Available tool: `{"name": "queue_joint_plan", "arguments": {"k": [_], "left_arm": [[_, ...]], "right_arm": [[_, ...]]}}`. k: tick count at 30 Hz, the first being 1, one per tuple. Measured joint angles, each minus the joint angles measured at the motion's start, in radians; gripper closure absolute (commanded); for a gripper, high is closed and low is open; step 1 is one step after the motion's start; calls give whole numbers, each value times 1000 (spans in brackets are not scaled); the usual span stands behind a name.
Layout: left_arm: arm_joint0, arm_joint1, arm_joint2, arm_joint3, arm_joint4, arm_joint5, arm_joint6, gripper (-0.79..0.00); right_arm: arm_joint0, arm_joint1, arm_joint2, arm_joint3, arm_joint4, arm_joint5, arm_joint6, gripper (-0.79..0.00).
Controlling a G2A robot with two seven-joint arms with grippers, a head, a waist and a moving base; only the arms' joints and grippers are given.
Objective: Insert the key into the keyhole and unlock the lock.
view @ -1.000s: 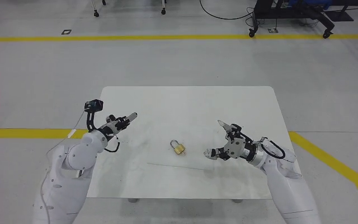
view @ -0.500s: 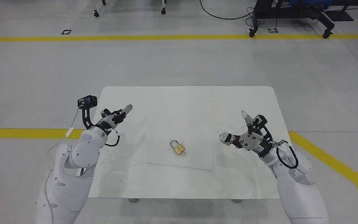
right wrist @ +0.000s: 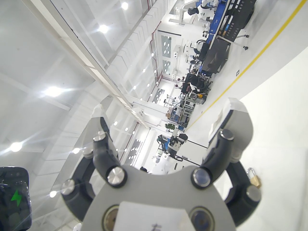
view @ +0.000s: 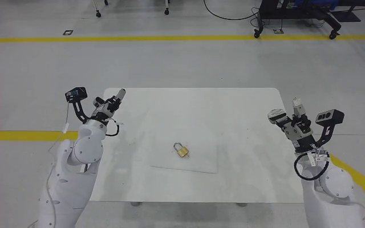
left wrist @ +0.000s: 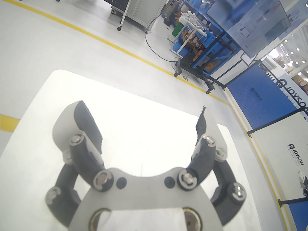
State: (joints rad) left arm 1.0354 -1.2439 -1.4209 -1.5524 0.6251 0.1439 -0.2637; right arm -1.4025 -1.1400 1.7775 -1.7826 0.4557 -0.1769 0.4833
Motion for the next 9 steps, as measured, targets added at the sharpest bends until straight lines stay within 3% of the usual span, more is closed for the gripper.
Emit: {"name": "queue_joint_plan", "arguments": {"k": [9], "left_arm": [[22,3,-6,-8,22,-5,9,-785]], "right_arm": [[-11,0,-6,0,-56,6,-14,-785]]}}
